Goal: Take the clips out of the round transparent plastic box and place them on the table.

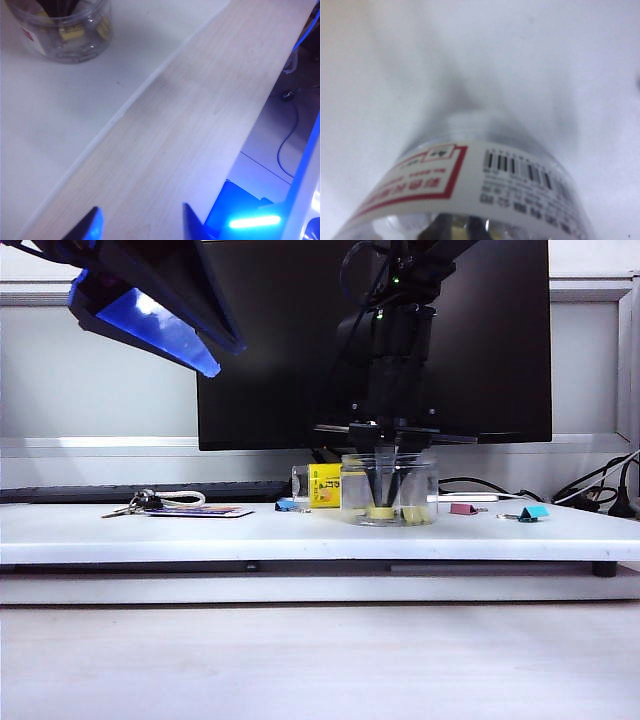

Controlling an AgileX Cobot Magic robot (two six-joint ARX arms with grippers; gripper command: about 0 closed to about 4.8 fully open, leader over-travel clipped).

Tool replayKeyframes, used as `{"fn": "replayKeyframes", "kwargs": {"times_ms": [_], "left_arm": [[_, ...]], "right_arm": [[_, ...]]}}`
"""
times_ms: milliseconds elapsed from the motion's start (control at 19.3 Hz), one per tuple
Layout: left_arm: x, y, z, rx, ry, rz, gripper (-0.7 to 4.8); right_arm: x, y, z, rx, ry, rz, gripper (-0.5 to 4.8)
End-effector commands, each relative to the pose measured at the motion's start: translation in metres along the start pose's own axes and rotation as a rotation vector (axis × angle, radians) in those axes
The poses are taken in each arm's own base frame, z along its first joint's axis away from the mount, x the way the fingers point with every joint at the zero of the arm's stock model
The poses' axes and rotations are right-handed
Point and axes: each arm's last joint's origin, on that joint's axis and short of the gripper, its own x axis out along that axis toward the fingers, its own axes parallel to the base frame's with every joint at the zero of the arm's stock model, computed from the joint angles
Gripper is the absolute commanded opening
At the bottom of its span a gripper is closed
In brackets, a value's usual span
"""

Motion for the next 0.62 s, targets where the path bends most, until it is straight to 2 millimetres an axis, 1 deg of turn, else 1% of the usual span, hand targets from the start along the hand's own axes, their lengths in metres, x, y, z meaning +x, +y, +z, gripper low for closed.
{"fn": "replayKeyframes", "kwargs": {"times_ms": [52,104,208,311,623], "left_arm": [[-0.0012,-0.0005,0.0018,0.006,-0.012,-0.003,2.14],[-0.0012,-0.0004,0.0018,0.006,-0.012,-0.003,2.14],[-0.0012,-0.0003,0.0019,0.006,-0.012,0.001,2.14],[-0.0012,-0.0003,0.0019,0.006,-0.012,0.001,2.14],[-0.0012,-0.0001,0.0035,0.012,-0.028,0.003,2.14]], "right_arm": [[0.0004,0.0011,0.0013,-0.011,-0.020,0.002,0.49],[0.0004,0.0012,0.0014,-0.015,-0.021,0.002,0.39],[0.0004,0.0015,0.0017,-0.028,-0.024,0.006,0.39],[0.0002,0.0016,0.0017,-0.031,-0.025,0.006,0.20],[-0.0005,0.0012,0.0010,-0.071,-0.016,0.007,0.20]]}}
